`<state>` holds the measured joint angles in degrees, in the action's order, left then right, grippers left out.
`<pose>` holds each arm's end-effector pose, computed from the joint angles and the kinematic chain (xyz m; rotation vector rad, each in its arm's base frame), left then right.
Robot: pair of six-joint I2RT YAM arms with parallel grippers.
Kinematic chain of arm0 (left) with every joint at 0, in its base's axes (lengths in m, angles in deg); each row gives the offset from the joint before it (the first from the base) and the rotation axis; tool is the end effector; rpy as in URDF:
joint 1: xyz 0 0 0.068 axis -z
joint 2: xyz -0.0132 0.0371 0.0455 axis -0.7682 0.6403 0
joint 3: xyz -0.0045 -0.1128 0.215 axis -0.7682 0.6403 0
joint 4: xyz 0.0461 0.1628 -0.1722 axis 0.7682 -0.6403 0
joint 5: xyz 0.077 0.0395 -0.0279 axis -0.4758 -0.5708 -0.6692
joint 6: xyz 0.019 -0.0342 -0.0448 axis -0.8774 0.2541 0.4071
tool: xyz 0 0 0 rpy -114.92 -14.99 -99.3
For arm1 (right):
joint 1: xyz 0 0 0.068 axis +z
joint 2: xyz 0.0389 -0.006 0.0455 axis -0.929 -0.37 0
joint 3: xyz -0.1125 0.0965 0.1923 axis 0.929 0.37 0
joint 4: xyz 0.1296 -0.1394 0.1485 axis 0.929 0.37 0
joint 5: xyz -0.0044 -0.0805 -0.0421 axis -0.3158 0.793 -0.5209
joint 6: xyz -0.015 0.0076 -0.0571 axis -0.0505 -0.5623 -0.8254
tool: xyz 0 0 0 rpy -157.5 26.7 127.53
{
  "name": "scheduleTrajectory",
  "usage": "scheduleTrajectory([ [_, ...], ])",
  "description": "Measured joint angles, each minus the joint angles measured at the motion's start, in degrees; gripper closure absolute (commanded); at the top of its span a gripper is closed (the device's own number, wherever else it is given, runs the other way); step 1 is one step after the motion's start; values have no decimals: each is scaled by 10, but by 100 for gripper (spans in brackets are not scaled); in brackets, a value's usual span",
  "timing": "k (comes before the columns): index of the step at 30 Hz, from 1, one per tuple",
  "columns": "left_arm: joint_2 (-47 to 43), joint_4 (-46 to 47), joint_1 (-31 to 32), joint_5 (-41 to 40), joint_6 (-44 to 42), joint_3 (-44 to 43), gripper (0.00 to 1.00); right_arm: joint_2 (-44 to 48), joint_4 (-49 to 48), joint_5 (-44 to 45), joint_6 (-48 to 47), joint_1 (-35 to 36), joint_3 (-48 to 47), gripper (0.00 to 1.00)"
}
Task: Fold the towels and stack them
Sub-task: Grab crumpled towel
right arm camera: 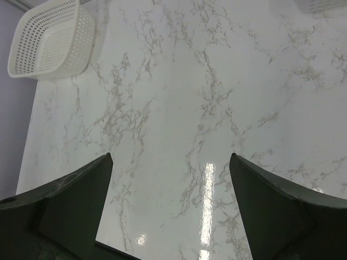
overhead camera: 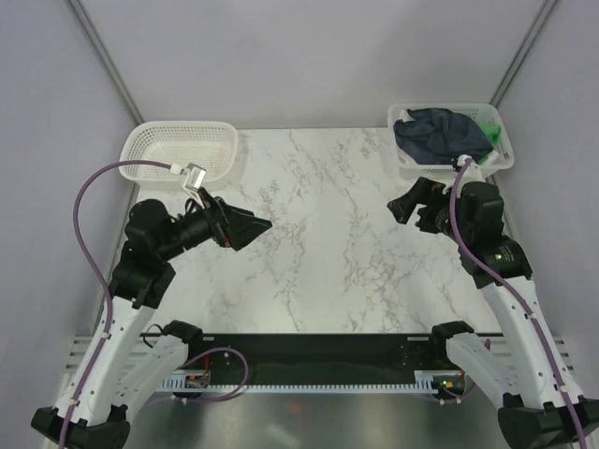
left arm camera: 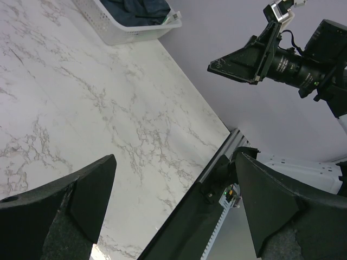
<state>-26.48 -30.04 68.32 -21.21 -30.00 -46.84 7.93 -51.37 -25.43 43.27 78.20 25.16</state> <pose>0.1465 -0.0746 0.3557 0.2707 1.7592 -1.1781 0.1792 0.0396 0.3267 0.2119 2.0328 0.6135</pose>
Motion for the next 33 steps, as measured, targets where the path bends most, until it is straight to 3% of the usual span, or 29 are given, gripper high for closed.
scheduleTrajectory([
  [5,4,0,0,-2,0,0,0,-2,0,26,0,0,-5,2],
  [11,37,-4,0,-19,0,-10,1,-37,-49,120,-23,1,-25,3],
  [17,75,-14,0,-25,0,-12,2,-254,-148,262,-89,-20,-160,11],
  [24,81,-18,0,-25,-3,-12,2,-542,-192,268,-150,-104,-341,25],
  [27,81,-19,0,-24,-4,-12,2,-618,-192,277,-172,-126,-396,32],
  [33,88,-19,0,-23,-10,-12,2,-685,-192,288,-221,-155,-441,32],
])
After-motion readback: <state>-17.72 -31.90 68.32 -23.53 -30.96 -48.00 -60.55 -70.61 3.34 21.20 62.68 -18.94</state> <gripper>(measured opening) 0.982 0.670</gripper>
